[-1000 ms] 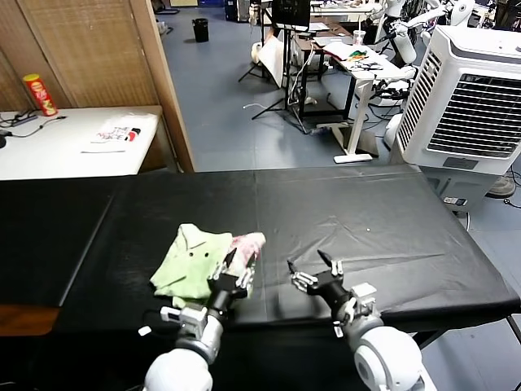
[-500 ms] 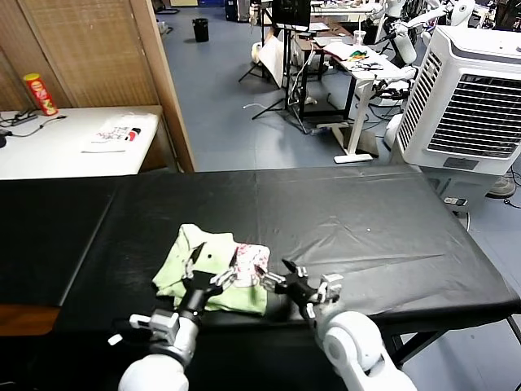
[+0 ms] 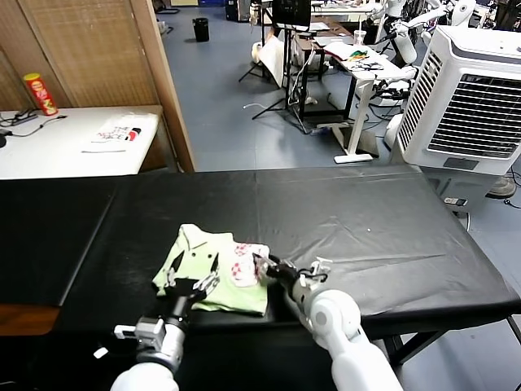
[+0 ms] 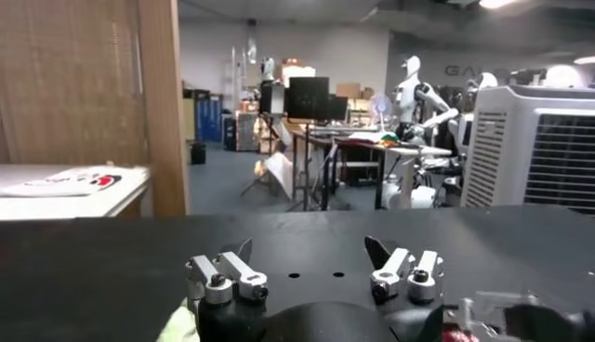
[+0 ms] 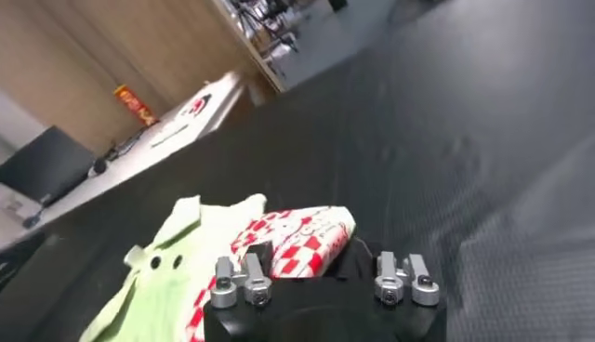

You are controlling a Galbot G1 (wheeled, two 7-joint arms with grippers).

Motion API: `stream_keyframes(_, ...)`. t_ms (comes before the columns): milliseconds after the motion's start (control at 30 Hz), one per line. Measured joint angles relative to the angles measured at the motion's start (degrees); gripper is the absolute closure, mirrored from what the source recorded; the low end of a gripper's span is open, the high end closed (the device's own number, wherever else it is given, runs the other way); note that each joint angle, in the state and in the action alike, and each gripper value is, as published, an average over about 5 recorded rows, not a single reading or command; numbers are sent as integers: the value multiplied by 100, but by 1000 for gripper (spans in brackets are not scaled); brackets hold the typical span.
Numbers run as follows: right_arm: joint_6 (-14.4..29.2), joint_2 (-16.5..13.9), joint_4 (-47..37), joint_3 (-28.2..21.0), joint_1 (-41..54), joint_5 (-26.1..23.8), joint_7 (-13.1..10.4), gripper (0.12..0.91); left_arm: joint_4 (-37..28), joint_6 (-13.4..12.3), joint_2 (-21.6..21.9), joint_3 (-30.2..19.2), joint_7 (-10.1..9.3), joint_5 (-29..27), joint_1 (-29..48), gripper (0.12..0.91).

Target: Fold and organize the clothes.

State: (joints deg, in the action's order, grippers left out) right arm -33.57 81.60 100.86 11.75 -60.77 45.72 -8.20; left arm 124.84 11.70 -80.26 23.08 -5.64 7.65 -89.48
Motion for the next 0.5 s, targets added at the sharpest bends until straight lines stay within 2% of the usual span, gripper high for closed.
stream_keyframes(133, 198, -71, -194, -44, 199, -395, 280, 773, -53, -39, -60, 25, -2, -11, -15, 232)
stream_keyframes(233, 417, -192, -353, -100, 399, -889, 587, 881, -75, -62, -103, 27, -3, -10, -18, 232)
stream_keyframes(367, 886, -492, -621, -181, 729, -1958, 1233, 900, -85, -64, -139, 61, -4, 114, -17, 232)
stream_keyframes(433, 1228, -697, -729, -207, 828, -2640, 1592, 869, -93, -78, -143, 95, -5, 258, -22, 232)
stream_keyframes(500, 1592, -921, -774, -204, 853, -3225, 1863, 788, -119, -154, -132, 138, -23, 433, -29, 232)
